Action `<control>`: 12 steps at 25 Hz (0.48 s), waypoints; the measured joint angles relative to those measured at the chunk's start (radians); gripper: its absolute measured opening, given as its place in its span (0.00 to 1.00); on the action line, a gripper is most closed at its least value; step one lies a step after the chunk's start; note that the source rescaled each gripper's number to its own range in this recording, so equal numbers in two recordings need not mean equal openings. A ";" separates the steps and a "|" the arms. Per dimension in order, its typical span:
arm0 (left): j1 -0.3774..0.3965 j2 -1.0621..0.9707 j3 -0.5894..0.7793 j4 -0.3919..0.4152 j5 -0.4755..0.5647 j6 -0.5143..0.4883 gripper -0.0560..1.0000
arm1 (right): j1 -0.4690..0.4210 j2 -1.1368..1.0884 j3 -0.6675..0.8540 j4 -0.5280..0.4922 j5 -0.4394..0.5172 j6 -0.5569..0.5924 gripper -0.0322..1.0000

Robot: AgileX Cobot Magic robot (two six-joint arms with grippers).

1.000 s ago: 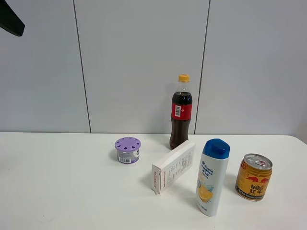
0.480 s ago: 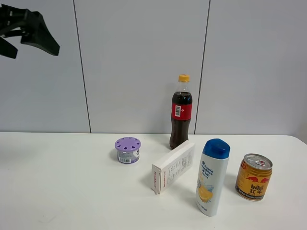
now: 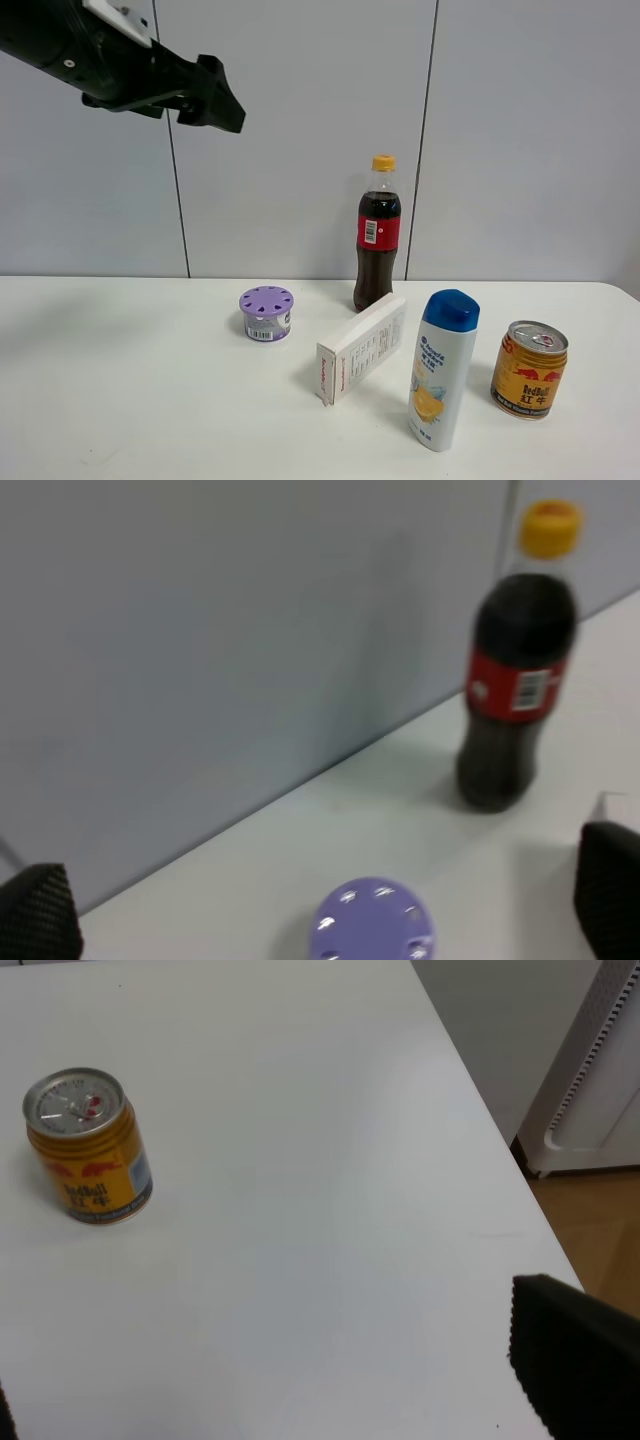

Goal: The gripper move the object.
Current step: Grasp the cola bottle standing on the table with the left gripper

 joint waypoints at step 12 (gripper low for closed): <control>-0.146 0.215 -0.021 0.003 -0.098 0.000 1.00 | 0.000 0.000 0.000 0.000 0.000 0.000 1.00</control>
